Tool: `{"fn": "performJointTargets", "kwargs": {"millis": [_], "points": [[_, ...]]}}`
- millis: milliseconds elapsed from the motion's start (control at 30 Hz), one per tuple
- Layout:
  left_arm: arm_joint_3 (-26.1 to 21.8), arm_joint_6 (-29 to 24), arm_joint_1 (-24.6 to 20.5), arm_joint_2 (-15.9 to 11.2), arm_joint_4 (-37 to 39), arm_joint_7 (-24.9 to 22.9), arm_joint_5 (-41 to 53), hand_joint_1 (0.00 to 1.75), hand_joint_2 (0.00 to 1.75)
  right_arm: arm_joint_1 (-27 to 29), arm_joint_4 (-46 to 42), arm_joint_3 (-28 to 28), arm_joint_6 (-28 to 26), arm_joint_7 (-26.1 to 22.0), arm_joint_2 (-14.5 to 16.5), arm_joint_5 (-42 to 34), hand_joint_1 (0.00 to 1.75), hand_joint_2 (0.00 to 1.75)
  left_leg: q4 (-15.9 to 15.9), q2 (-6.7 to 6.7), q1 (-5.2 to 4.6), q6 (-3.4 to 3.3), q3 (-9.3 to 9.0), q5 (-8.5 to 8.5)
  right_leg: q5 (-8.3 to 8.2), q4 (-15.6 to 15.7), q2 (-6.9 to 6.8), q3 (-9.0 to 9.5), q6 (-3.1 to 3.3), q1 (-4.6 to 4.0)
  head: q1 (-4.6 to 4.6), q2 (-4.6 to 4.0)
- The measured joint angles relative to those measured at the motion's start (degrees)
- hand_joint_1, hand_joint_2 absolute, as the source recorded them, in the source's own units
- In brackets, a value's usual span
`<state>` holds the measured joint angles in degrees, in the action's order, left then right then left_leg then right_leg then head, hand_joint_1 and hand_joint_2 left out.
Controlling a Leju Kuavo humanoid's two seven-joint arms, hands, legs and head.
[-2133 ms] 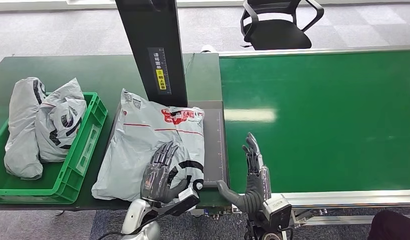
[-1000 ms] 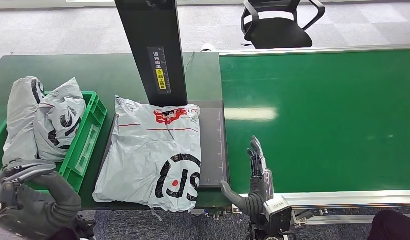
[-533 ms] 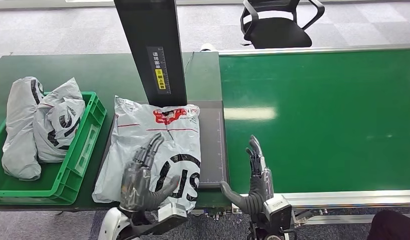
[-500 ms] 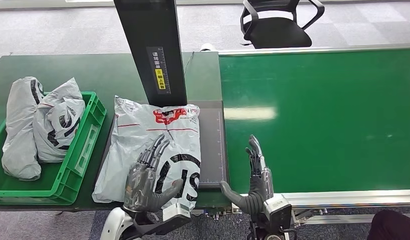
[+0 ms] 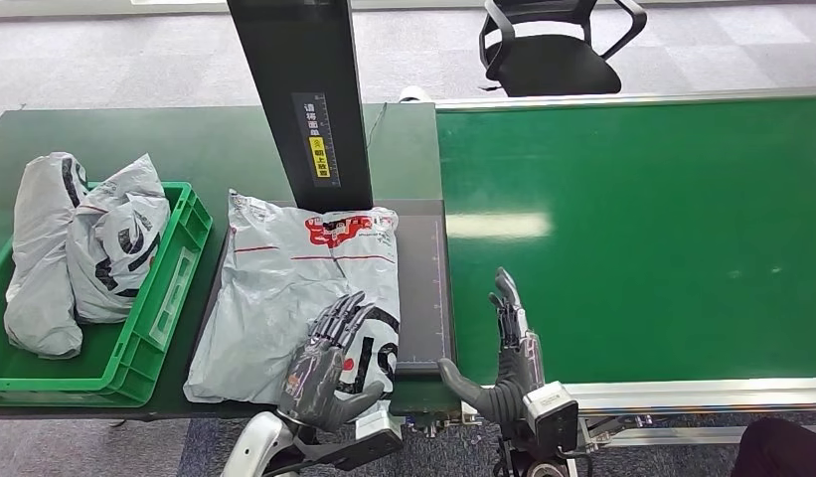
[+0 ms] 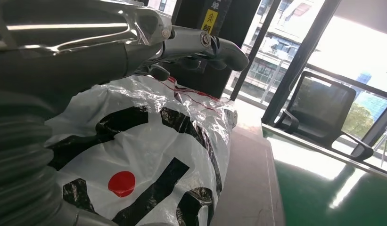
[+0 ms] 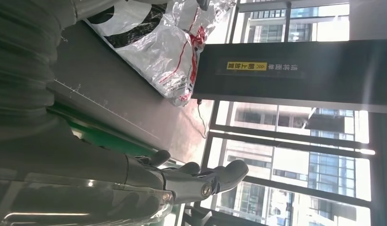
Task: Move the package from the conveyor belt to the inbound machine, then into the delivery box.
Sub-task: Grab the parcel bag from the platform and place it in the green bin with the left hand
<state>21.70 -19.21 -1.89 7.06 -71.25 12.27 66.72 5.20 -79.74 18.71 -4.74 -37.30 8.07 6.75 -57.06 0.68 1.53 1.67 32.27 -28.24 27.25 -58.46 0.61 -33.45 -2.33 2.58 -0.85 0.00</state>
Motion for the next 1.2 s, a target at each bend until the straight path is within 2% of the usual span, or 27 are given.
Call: {"fn": "performJointTargets", "kwargs": {"millis": [633,867,1200], "points": [[0.0,0.5,-1.1,0.0,4.6,0.0,-0.3,0.00,1.75,-0.3,1.4,-0.3,0.0,0.1,0.0,0.0,0.00,1.75,0.0,0.00,0.00,0.00,0.01,0.00,0.00,0.0,0.00,-0.01,0.00,0.00,0.01,0.00],[-0.1,0.7,-1.0,0.1,6.5,-0.5,0.9,0.00,1.75,-1.6,4.1,-0.4,-1.9,4.3,-0.1,0.4,0.00,1.75,0.0,-0.01,0.00,0.00,0.03,0.00,0.00,0.0,-0.01,-0.01,0.00,0.00,0.01,0.00],[0.1,1.7,-2.1,1.0,11.9,-2.4,2.9,0.00,1.75,-3.0,6.7,-0.4,-2.0,4.8,0.0,0.4,0.00,1.75,0.0,-0.01,0.00,0.00,0.03,0.00,0.00,0.0,-0.01,-0.02,0.00,0.00,0.01,0.00]]}}
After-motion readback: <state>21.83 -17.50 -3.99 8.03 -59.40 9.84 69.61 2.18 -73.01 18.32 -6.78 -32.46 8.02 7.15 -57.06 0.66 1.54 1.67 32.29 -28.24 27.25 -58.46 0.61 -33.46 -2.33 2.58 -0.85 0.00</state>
